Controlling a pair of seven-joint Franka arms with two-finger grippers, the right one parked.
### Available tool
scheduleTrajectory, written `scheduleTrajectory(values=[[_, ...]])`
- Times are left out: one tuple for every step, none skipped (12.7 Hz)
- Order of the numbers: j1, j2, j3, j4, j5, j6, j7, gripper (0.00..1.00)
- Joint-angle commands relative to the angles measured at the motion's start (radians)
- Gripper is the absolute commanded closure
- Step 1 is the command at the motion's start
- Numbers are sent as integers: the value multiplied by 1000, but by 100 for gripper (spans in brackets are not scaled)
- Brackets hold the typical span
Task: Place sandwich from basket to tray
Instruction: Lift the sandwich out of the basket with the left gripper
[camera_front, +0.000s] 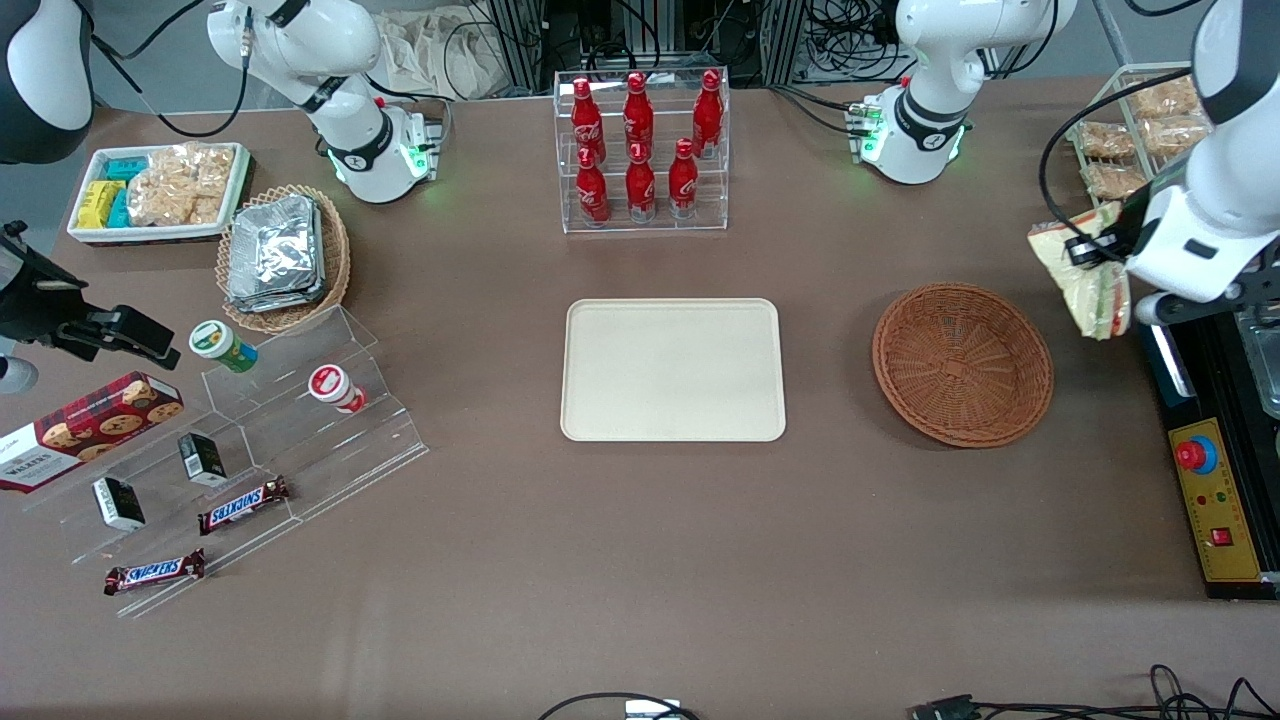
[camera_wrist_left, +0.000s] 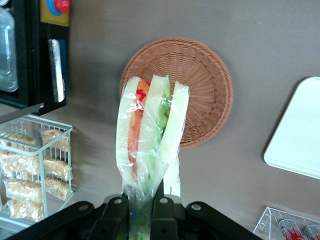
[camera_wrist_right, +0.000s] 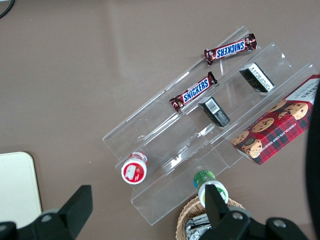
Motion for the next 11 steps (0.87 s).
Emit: scheduleTrajectory(values=[[-6, 81, -93, 111, 0, -54, -6, 100], [-6, 107, -154, 134, 2, -71, -7, 100], [-6, 129, -226, 147, 6, -71, -12, 100], [-10, 159, -294, 163, 11, -69, -37, 100], [-27, 204, -347, 203, 9, -71, -124, 100], [-45, 257, -404, 240, 11, -69, -227, 100], [-67, 305, -452, 274, 15, -68, -305, 100], [-88, 345, -475, 306, 16, -60, -350, 100], [-119, 371, -477, 335, 16, -58, -360, 100], [-133, 388, -477, 348, 16, -55, -360, 100], [-135, 393, -478, 346, 16, -52, -357, 100]])
